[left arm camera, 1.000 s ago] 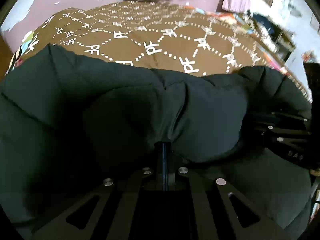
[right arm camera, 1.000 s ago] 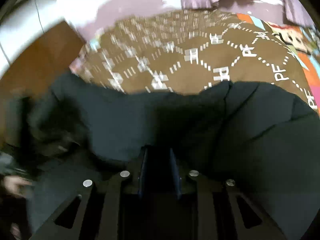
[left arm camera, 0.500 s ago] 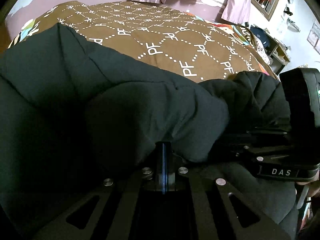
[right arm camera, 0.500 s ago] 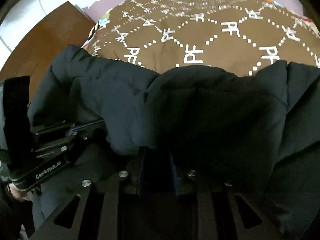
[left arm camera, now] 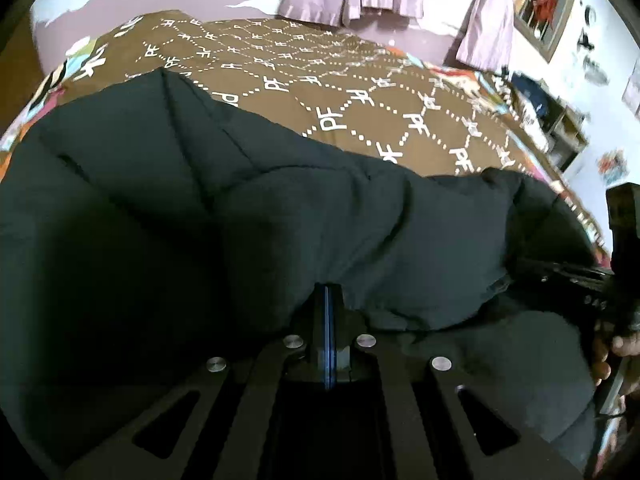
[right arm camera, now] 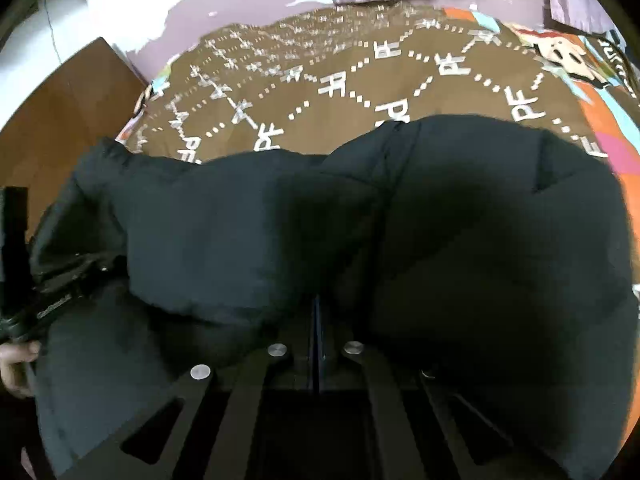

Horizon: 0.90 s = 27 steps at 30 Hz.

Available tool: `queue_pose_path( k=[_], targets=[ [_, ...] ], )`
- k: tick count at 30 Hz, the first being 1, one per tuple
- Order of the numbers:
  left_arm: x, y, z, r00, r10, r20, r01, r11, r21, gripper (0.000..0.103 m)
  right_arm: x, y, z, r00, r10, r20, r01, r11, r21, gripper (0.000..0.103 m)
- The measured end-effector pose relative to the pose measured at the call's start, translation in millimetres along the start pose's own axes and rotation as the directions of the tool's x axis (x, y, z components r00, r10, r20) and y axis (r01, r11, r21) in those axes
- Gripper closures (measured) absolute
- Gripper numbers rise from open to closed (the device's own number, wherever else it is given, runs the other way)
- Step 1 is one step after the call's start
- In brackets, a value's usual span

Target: Fold large clothes

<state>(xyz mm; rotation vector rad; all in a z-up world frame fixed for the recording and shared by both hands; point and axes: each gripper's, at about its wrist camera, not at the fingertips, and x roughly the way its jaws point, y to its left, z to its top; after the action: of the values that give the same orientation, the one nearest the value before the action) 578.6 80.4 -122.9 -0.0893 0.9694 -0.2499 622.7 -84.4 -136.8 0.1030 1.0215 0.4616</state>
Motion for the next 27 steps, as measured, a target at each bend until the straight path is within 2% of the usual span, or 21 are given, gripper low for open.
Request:
queue_pose_path(
  k=[2,5,7,10,12,13,17,20,21,22,23,24,25,27],
  targets=[
    [6,1,2,1.000,0.009,-0.009,-0.009,1.000,-0.001,0.102,4,-7,3,1.000,0.024,-0.008,-0.023,0.999,0.032,0.103],
    [7,4,0,1.000,0.006,-0.004,-0.006,1.000,-0.005,0.102,-5,-14,-3,0.996,0.076,0.041,-0.078,0.996,0.052,0.103],
    [3,6,-2,1.000,-0.014,0.009,0.014,1.000,-0.014,0.102,-13,-18,-5,0.990,0.116,0.075,-0.121,0.991,0.062,0.099],
    [-3,10,-3,0.999,-0.048,0.024,0.049,0.998,-0.045,0.102,-29,-13,-14,0.984,0.133,0.119,-0.141,0.988,0.064,0.093],
    [-8,11,-3,0.998,-0.056,0.031,0.057,0.997,-0.060,0.102,-37,-9,-17,0.980,0.135,0.145,-0.144,0.988,0.052,0.081],
    [-9,10,-3,0.998,-0.055,0.033,0.057,0.996,-0.062,0.102,-39,-4,-18,0.979,0.130,0.155,-0.138,0.989,0.044,0.079],
    [-23,9,-4,0.998,-0.034,0.045,0.038,0.996,-0.081,0.102,-51,11,-23,0.980,0.090,0.175,-0.092,0.996,0.004,0.057],
    [-40,6,-5,0.997,-0.045,0.056,0.050,0.995,-0.090,0.094,-60,20,-29,0.979,0.051,0.198,-0.047,0.999,-0.024,0.042],
    [-46,4,-6,0.997,-0.047,0.066,0.052,0.995,-0.081,0.084,-65,22,-32,0.977,0.037,0.209,-0.031,0.999,-0.031,0.038],
    [-52,1,-6,0.996,-0.052,0.078,0.057,0.996,-0.069,0.069,-69,25,-33,0.975,0.033,0.220,-0.025,0.999,-0.039,0.037],
    [-59,-3,-7,0.994,-0.055,0.095,0.060,0.997,-0.054,0.060,-71,29,-34,0.973,0.030,0.229,-0.021,0.999,-0.044,0.034],
    [-65,-8,-8,0.992,-0.049,0.114,0.054,0.998,-0.040,0.045,-75,29,-37,0.972,0.025,0.235,-0.014,0.999,-0.047,0.031],
    [-71,-13,-9,0.991,-0.031,0.131,0.036,0.999,-0.031,0.038,-82,31,-39,0.968,0.021,0.250,-0.009,0.999,-0.051,0.030],
    [-81,-19,-10,0.988,-0.017,0.155,0.020,1.000,-0.022,0.037,-92,33,-43,0.962,0.024,0.271,-0.012,0.999,-0.046,0.023]
  ],
)
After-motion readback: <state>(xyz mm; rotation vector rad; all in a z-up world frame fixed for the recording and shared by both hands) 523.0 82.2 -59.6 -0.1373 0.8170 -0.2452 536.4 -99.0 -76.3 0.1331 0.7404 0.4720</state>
